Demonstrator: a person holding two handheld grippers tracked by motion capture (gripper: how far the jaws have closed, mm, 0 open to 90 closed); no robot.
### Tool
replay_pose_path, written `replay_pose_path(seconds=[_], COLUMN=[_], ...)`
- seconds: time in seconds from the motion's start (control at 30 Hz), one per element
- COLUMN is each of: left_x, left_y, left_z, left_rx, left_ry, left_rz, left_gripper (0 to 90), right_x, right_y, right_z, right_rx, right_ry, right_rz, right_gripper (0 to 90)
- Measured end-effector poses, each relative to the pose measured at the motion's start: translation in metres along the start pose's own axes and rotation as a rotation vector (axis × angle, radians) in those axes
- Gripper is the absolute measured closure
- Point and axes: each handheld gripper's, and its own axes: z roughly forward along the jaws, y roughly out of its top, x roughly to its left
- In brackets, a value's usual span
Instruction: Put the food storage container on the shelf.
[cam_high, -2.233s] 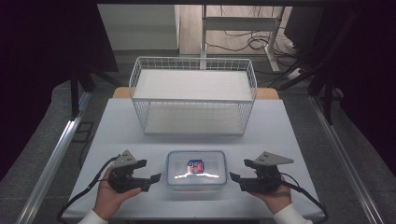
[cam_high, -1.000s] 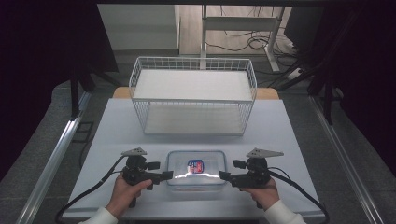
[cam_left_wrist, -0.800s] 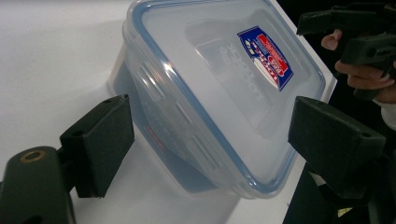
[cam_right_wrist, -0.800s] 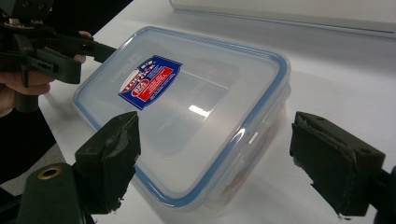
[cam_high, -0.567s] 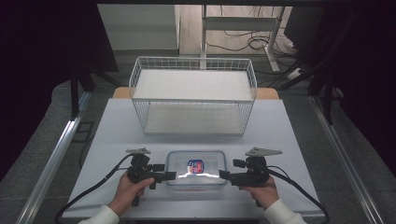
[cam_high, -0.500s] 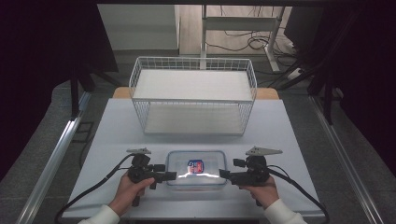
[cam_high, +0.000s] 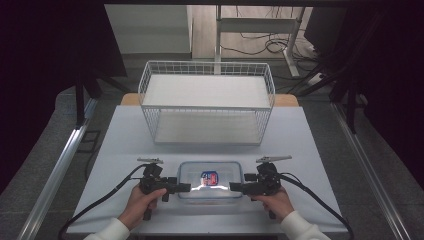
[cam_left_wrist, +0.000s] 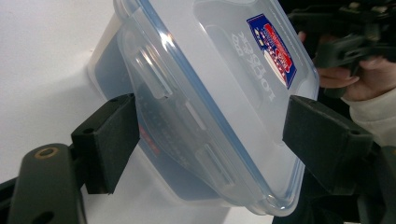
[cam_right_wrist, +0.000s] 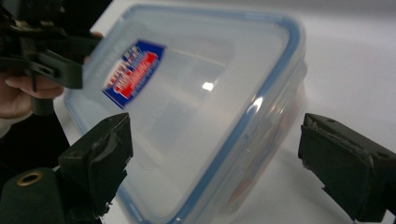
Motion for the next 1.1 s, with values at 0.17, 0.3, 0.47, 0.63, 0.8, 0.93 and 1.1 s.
replay_pose_path(seconds=[0.17, 0.3, 0.47, 0.63, 0.8, 0.93, 1.1], left_x=[0.0, -0.001, -0.003, -0.007, -0.013, -0.017, -0.021], left_y=[0.0, 0.001, 0.003, 0.003, 0.001, -0.001, -0.002], left_z=[-0.002, -0.005, -0.008, -0.013, -0.017, -0.02, -0.026], left_rx=[-0.015, -0.032, -0.036, -0.044, -0.064, -0.071, -0.086], left_ry=[0.005, 0.006, 0.02, 0.034, 0.042, 0.045, 0.035], left_rz=[-0.004, -0.025, -0.037, -0.034, -0.029, -0.023, -0.009], left_gripper=[21.4, 26.1, 32.3, 38.0, 42.6, 44.7, 48.8], right_x=[-0.004, -0.005, -0.012, -0.009, -0.005, -0.002, 0.001], right_y=[0.0, 0.001, 0.002, 0.001, -0.001, -0.002, -0.004], right_z=[0.007, 0.006, -0.001, -0.005, -0.012, -0.016, -0.019], right_rx=[0.029, 0.037, 0.029, 0.02, 0.006, 0.0, -0.01], right_ry=[0.039, 0.055, 0.088, 0.089, 0.088, 0.085, 0.085], right_rz=[0.041, 0.073, 0.135, 0.136, 0.14, 0.146, 0.161], right_gripper=[15.8, 22.1, 33.2, 38.6, 44.1, 46.7, 49.1])
